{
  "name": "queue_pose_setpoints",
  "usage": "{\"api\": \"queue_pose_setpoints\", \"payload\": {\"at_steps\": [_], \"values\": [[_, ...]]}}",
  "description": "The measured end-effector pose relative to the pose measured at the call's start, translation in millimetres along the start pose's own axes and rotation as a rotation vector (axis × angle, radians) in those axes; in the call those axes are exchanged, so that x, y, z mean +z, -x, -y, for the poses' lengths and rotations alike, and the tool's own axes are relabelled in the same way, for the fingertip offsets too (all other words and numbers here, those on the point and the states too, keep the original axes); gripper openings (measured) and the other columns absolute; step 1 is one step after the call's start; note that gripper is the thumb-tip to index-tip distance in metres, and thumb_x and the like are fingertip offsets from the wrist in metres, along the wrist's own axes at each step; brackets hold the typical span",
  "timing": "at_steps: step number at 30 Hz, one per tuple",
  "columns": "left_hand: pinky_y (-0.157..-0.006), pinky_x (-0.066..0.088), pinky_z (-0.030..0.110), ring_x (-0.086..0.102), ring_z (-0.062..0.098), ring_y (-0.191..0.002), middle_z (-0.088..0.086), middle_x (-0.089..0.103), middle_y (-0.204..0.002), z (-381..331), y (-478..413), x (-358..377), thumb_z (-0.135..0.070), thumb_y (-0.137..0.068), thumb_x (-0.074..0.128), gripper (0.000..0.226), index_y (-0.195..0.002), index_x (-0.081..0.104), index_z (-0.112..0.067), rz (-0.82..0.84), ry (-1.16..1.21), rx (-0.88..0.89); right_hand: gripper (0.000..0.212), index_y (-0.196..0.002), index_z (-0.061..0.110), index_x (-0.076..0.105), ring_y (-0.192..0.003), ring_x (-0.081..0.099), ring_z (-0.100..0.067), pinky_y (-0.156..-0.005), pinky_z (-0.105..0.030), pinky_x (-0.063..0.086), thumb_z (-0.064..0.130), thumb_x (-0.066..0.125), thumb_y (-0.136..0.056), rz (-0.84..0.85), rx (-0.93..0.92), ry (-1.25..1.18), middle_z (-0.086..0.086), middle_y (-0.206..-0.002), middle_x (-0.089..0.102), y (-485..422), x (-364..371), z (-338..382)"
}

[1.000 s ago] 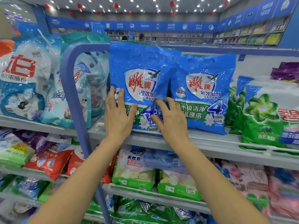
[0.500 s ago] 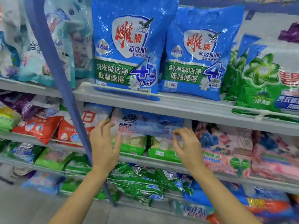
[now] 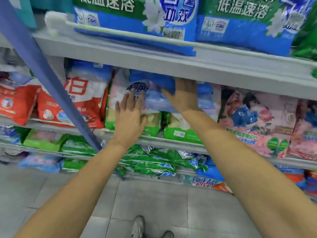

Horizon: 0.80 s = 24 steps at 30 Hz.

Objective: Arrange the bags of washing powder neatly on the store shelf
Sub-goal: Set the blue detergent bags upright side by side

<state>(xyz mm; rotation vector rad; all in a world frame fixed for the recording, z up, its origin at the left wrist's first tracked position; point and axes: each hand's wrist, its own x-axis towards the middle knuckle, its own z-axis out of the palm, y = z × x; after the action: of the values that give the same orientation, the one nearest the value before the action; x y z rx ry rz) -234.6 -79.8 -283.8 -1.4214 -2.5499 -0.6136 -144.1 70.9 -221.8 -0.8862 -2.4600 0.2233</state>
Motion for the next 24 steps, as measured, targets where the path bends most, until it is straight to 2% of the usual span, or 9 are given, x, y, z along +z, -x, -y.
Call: {"api": "queue_pose_setpoints", "payload": {"at_steps": [6,8,10,12,14,16,20,22,24], "values": [[-0.106,0.022,0.062,0.029,0.040,-0.137,0.019,0.033,-0.148,12.4,0.0,14.6,-0.024,-0.084,0.063,0.069,-0.144,0.031,-0.012,0.025,0.011,0.035,0.042,-0.105,-0.007,0.063,-0.103,0.056,-0.042,-0.091,-0.044,0.037,0.025,0.048,-0.082,0.070,0.156,-0.171,-0.026,-0.107,0.063,-0.8,-4.7,-3.0],[-0.106,0.021,0.062,0.029,0.039,-0.137,0.019,0.033,-0.148,13.3,-0.7,16.4,-0.024,-0.084,0.064,0.069,-0.143,0.032,-0.012,0.020,0.023,0.039,0.020,-0.073,-0.002,0.059,-0.083,0.054,-0.037,-0.081,-0.041,0.033,0.011,0.052,-0.086,-0.041,0.230,-0.312,-0.022,-0.075,0.058,-1.2,-10.7,-4.3],[-0.106,0.020,0.063,0.030,0.039,-0.137,0.020,0.034,-0.148,13.0,-0.9,17.1,-0.024,-0.083,0.064,0.068,-0.143,0.033,-0.011,0.027,0.026,0.045,0.039,-0.055,0.018,0.033,-0.069,0.040,-0.025,-0.070,-0.030,0.028,0.004,0.057,-0.084,-0.135,0.342,-0.469,0.000,-0.056,0.035,2.0,-23.8,-3.3],[-0.104,0.020,0.065,0.031,0.041,-0.136,0.021,0.034,-0.147,13.4,-1.7,18.4,-0.024,-0.083,0.063,0.068,-0.142,0.034,-0.009,0.037,0.033,0.047,0.027,-0.059,0.020,0.035,-0.066,0.040,-0.019,-0.070,-0.022,0.026,0.014,0.054,-0.077,-0.221,0.413,-0.628,0.004,-0.059,0.036,5.8,-32.3,-3.9],[-0.102,0.022,0.067,0.033,0.042,-0.134,0.022,0.036,-0.146,12.4,-2.0,16.6,-0.025,-0.083,0.061,0.066,-0.141,0.034,-0.009,0.041,0.051,0.050,0.006,-0.068,0.018,0.046,-0.072,0.045,-0.015,-0.073,-0.024,0.033,0.014,0.046,-0.071,-0.310,0.416,-0.757,0.006,-0.067,0.046,16.7,-37.4,-11.2],[-0.101,0.023,0.067,0.034,0.042,-0.133,0.023,0.038,-0.144,12.0,-1.4,14.7,-0.024,-0.083,0.064,0.066,-0.140,0.034,-0.011,0.031,0.065,0.055,0.011,-0.072,0.006,0.058,-0.072,0.049,-0.010,-0.070,-0.027,0.039,0.004,0.047,-0.073,-0.293,0.325,-0.831,0.008,-0.069,0.056,37.0,-40.4,-21.1],[-0.101,0.024,0.069,0.036,0.045,-0.131,0.027,0.043,-0.138,10.7,0.1,7.6,-0.021,-0.080,0.070,0.057,-0.129,0.047,-0.003,0.066,0.084,0.036,0.033,-0.109,-0.002,0.063,-0.081,0.060,0.001,-0.074,-0.020,0.049,-0.009,0.052,-0.078,-0.066,0.306,-0.872,0.021,-0.082,0.070,78.1,-46.1,-29.8],[-0.100,0.025,0.069,0.037,0.046,-0.130,0.027,0.044,-0.137,12.1,1.1,5.8,-0.023,-0.080,0.069,0.059,-0.130,0.046,-0.003,0.099,0.096,0.032,0.029,-0.103,-0.001,0.065,-0.076,0.062,0.002,-0.068,-0.018,0.050,-0.007,0.056,-0.076,-0.074,0.344,-0.944,0.020,-0.077,0.070,88.3,-59.5,-32.7],[-0.102,0.023,0.069,0.036,0.045,-0.131,0.026,0.045,-0.136,12.1,2.2,2.3,-0.039,-0.081,0.056,0.059,-0.128,0.046,-0.005,0.118,0.119,0.027,0.029,-0.081,0.014,0.070,-0.062,0.060,0.007,-0.056,-0.013,0.048,-0.012,0.057,-0.079,-0.035,0.364,-1.001,0.020,-0.064,0.068,92.5,-82.7,-32.9]]}}
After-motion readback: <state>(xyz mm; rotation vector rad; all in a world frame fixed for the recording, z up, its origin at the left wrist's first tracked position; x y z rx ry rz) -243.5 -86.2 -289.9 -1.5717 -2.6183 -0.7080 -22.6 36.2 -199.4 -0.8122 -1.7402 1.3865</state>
